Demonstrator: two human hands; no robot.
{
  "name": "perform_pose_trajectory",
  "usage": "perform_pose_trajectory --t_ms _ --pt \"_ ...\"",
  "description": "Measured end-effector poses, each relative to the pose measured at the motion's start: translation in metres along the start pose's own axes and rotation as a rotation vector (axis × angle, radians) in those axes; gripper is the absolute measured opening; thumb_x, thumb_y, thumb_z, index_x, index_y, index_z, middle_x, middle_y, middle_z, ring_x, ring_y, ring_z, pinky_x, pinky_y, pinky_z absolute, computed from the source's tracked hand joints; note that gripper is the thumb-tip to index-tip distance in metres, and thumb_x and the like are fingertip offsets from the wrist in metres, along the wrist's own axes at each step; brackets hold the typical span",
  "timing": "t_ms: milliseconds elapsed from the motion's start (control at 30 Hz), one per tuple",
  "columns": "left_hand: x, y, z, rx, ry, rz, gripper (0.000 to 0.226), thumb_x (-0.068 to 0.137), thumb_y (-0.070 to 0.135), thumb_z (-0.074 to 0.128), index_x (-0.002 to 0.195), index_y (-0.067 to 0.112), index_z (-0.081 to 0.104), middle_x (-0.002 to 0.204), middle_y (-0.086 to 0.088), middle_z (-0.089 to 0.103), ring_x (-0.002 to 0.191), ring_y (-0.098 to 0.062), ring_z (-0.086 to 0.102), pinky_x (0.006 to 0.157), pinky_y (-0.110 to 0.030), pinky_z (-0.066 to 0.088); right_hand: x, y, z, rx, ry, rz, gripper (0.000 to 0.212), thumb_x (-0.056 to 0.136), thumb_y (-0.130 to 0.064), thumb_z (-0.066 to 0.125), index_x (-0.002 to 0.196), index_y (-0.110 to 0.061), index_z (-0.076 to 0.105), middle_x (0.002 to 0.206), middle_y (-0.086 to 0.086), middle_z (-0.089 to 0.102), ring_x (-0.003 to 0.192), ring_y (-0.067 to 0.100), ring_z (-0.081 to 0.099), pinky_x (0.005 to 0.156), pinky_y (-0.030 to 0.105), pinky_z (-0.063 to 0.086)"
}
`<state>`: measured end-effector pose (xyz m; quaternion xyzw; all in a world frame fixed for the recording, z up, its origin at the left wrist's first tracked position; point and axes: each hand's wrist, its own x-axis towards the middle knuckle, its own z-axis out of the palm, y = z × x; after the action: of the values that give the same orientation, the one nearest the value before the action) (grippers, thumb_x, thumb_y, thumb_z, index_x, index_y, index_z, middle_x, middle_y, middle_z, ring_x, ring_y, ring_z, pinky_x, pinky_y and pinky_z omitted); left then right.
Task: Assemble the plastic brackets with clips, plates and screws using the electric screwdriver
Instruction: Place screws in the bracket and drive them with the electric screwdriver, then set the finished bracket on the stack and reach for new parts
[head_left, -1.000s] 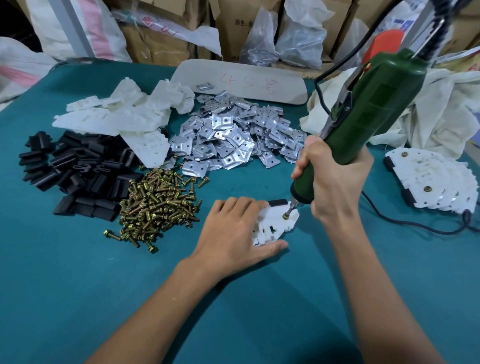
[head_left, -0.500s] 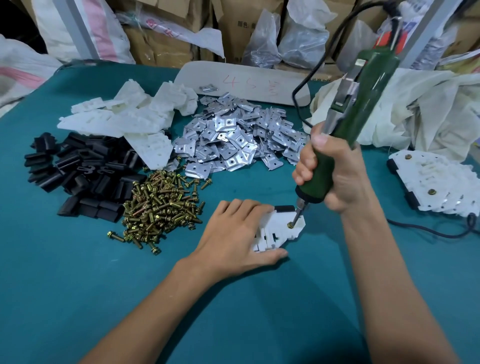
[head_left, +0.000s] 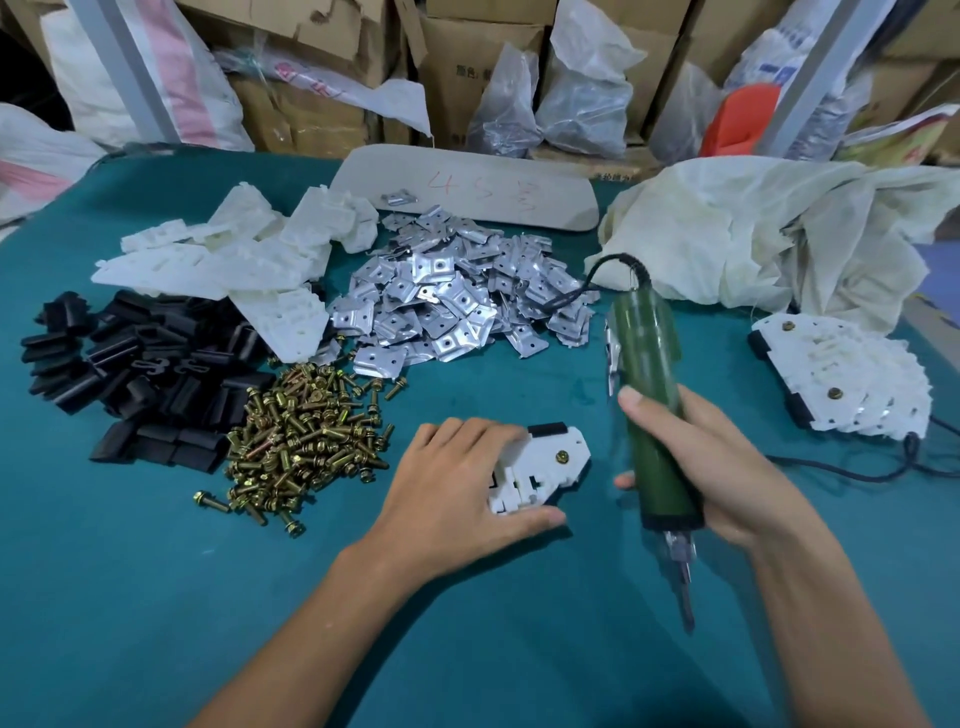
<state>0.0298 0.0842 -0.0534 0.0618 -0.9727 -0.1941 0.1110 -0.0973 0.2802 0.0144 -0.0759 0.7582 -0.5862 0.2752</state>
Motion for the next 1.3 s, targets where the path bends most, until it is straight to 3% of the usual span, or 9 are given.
perform_pose_trajectory --t_ms 267,433,533,667,767,833,1067,1167,1300 --pt "-0.004 0.003 -0.008 -0.291 0.079 -0.094 0.075 0.066 0.091 0.053 0.124 0.044 0.054 0.113 0.036 0.053 0.102 0.01 0.04 0.089 -0.02 0.032 -0.01 0.031 -0.001 -0.637 0.241 -0.057 0.044 0.086 -0.064 0.067 0.111 -0.028 0.059 0.09 -0.021 0.061 0.083 -0.003 0.057 0.068 0.021 0.044" --pt "-0.004 0.002 -0.014 -0.744 0.137 -0.271 0.06 0.063 0.084 0.065 0.111 0.049 0.06 0.107 0.026 0.06 0.097 0.002 0.056 0.078 -0.016 0.042 -0.037 0.028 0.012 -0.681 0.39 -0.338 0.056 0.088 -0.052 0.068 0.139 -0.034 0.053 0.126 -0.001 0.059 0.119 0.021 0.051 0.101 0.033 0.041" --pt "0.001 0.005 -0.021 -0.95 0.19 -0.266 0.047 0.078 0.067 0.058 0.11 0.034 0.066 0.096 0.011 0.068 0.083 -0.001 0.06 0.072 -0.013 0.044 -0.062 0.013 0.041 -0.368 0.095 -0.556 0.042 0.088 -0.056 0.061 0.129 -0.053 0.057 0.102 -0.014 0.069 0.092 0.008 0.066 0.083 0.021 0.052" --pt "0.001 0.007 -0.025 -1.103 0.144 -0.283 0.06 0.093 0.07 0.03 0.116 0.028 0.067 0.092 0.02 0.072 0.079 0.005 0.063 0.069 -0.01 0.045 -0.065 0.016 0.073 -0.581 -0.153 -0.616 0.054 0.096 -0.063 0.049 0.147 -0.064 0.032 0.127 -0.03 0.057 0.125 0.0 0.055 0.1 0.02 0.045" --pt "-0.002 0.004 -0.021 -1.208 0.034 -0.333 0.07 0.09 0.079 0.027 0.119 0.033 0.07 0.104 0.009 0.075 0.084 -0.008 0.068 0.067 -0.032 0.053 -0.055 0.015 0.082 -0.497 -0.028 -0.637 0.049 0.094 -0.061 0.054 0.141 -0.056 0.041 0.132 -0.025 0.057 0.122 0.005 0.057 0.098 0.031 0.05" --pt "-0.001 0.002 -0.017 -1.261 0.011 -0.338 0.069 0.088 0.078 0.03 0.121 0.032 0.07 0.121 0.004 0.072 0.111 -0.017 0.067 0.095 -0.049 0.051 -0.049 0.014 0.08 -0.384 0.065 -0.599 0.047 0.087 -0.059 0.065 0.13 -0.051 0.048 0.126 -0.02 0.063 0.114 0.008 0.063 0.091 0.031 0.054" --pt "0.002 0.002 -0.014 -1.328 0.051 -0.354 0.059 0.086 0.069 0.045 0.113 0.025 0.073 0.115 -0.005 0.074 0.096 -0.018 0.068 0.082 -0.038 0.051 -0.032 0.007 0.027 -0.049 0.327 -0.547 0.041 0.093 -0.009 0.07 0.111 -0.045 0.062 0.104 -0.008 0.076 0.09 0.014 0.073 0.077 0.031 0.059" --pt "0.002 0.0 -0.014 -1.303 0.086 -0.387 0.053 0.091 0.057 0.045 0.115 0.017 0.07 0.11 -0.006 0.075 0.093 -0.018 0.068 0.081 -0.04 0.048 -0.015 -0.01 -0.018 -0.134 0.466 -0.538 0.041 0.096 -0.017 0.066 0.116 -0.051 0.056 0.098 -0.007 0.075 0.078 0.023 0.07 0.069 0.037 0.057" --pt "0.006 -0.002 -0.014 -1.299 0.061 -0.409 0.052 0.086 0.051 0.047 0.113 0.013 0.07 0.106 -0.009 0.075 0.088 -0.018 0.065 0.076 -0.037 0.048 0.03 -0.017 -0.08 -0.359 0.642 -0.433 0.039 0.098 -0.024 0.059 0.131 -0.043 0.051 0.111 -0.008 0.061 0.101 0.015 0.06 0.082 0.031 0.044"
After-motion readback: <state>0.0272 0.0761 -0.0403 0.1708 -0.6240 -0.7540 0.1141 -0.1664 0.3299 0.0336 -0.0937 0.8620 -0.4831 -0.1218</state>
